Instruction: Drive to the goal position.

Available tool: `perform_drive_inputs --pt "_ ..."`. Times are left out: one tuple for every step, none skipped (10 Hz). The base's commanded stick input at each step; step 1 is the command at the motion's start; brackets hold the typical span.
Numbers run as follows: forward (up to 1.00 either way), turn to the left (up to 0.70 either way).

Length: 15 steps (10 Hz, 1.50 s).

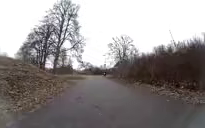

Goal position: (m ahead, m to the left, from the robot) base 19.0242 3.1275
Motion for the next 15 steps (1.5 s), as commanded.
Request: perform_drive_inputs --pt "1.0 0.0" --pt "1.0 0.0" --pt "1.0 0.0" --pt "1.0 0.0" --pt "1.0 0.0" --pt "1.0 0.0" --pt "1.0 0.0" --pt "1.0 0.0" --pt "1.0 0.0" --pt "1.0 0.0" --pt "1.0 0.0" --pt "1.0 0.0" --pt "1.0 0.0" --pt "1.0 0.0" --pt "1.0 0.0"
